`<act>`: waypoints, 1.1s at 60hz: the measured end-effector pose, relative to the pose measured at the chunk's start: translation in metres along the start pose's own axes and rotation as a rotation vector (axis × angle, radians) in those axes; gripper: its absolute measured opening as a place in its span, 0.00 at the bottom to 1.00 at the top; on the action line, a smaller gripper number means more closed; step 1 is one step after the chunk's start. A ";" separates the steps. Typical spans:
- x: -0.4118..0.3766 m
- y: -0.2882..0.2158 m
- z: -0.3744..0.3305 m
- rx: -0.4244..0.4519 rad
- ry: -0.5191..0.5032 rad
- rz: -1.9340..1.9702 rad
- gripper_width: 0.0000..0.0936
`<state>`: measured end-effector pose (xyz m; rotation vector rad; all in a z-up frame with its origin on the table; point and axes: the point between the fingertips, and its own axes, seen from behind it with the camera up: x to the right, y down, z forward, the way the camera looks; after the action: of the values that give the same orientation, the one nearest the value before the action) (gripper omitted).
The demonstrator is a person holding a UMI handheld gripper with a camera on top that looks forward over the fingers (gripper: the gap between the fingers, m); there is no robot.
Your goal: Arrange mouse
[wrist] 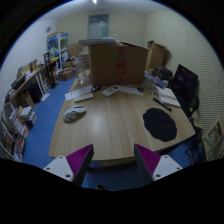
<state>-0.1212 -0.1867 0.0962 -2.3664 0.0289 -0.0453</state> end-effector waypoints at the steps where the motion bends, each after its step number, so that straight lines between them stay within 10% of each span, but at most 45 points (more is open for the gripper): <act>1: 0.000 0.000 -0.001 0.003 -0.004 -0.001 0.90; 38: -0.148 0.021 0.083 -0.011 -0.375 -0.039 0.89; 66: -0.214 -0.060 0.202 0.070 -0.213 -0.072 0.89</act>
<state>-0.3259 0.0041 -0.0113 -2.2896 -0.1584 0.1679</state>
